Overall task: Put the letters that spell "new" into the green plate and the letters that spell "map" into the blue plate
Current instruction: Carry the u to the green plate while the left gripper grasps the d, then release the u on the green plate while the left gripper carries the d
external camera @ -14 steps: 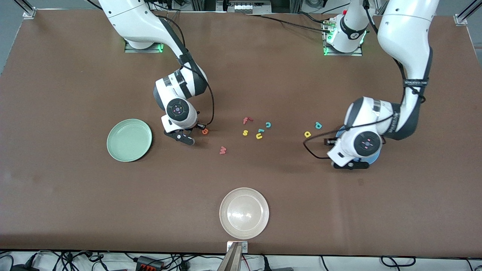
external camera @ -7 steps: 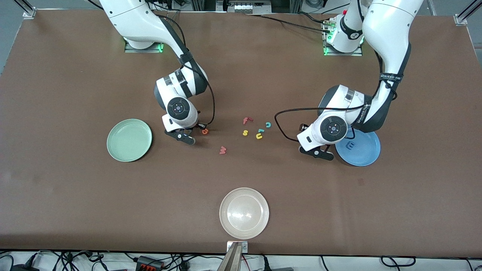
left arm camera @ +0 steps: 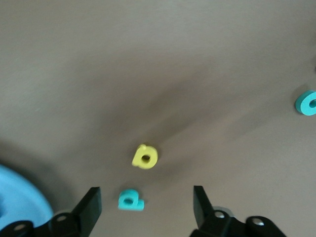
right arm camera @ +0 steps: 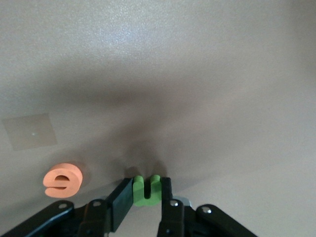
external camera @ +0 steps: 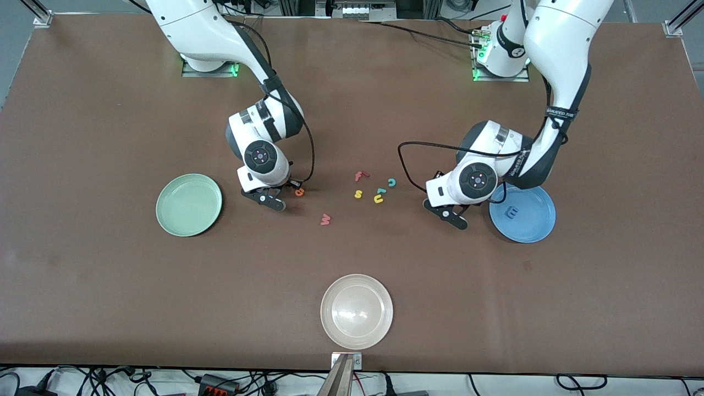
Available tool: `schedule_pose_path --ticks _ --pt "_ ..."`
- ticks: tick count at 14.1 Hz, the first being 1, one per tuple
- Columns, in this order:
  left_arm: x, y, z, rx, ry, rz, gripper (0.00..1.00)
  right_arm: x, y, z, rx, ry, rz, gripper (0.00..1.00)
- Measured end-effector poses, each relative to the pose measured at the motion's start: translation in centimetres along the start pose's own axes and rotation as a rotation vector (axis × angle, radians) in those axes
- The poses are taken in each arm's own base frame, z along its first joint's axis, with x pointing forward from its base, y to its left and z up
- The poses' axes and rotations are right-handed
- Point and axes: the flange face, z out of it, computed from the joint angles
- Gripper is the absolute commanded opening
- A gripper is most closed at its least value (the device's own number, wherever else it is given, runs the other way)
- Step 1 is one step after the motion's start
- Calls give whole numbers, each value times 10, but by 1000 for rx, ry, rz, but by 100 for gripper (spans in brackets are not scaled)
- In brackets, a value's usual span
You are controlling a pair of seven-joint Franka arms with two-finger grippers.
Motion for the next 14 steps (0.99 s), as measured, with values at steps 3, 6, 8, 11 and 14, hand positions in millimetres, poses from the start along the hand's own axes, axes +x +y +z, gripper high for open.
schedule_pose_path --ticks 3,6,8,11,14 --pt "-4 3 13 5 36 149 70 1 0 -3 6 5 2 12" --pt "-5 5 19 11 66 187 70 8 6 -27 24 18 16 12" --pt "-10 7 34 13 81 196 68 21 23 -47 21 15 19 12" --pt "-15 4 44 64 83 239 64 78 84 -64 4 3 -30 13" --pt "-16 -1 46 75 89 242 59 140 164 -61 0 -11 -99 13"
